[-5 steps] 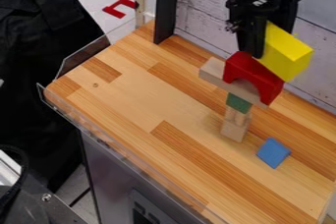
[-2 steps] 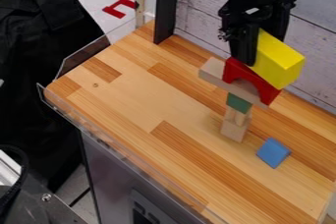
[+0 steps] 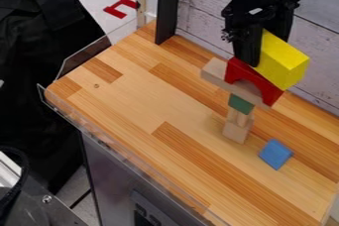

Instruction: Put the yellow block on top of the red arch

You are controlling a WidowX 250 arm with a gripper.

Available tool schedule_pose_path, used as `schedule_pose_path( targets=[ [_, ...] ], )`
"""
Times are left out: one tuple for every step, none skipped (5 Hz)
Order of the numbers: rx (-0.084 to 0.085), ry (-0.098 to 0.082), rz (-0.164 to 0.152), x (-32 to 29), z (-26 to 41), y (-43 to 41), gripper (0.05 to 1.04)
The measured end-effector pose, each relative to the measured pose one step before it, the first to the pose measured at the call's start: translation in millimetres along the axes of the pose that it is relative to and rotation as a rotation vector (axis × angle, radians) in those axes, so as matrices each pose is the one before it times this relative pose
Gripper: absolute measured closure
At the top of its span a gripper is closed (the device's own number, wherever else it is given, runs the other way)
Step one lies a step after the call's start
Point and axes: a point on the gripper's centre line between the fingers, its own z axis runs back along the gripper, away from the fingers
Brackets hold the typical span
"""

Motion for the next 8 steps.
schedule_pose_path(
  targets=[
    [0.0011,0.0088,-0.0181,-0.96,0.08,0.24,0.179],
    [-0.0103,-0.0059,-0.0106,1.79,3.77,-2.93,0.079],
    [-0.0119,-0.0049,-0.0144,3.96,7.68,-4.51,0.084],
    [-0.0240,-0.0282,-0.0305,6.16,12.46,-7.72,0.084],
    [-0.0142,-0.0336,-0.0547,6.33,14.97,-11.83,0.084],
    [0.0459,-0.0090,-0.0969,6.65,5.67,-13.59,0.084],
    [0.0577,0.0326,-0.2210,-3.58,12.43,-7.05,0.084],
    [-0.0126,0.0309,-0.2382,0.31,-0.54,-0.80,0.084]
  ],
)
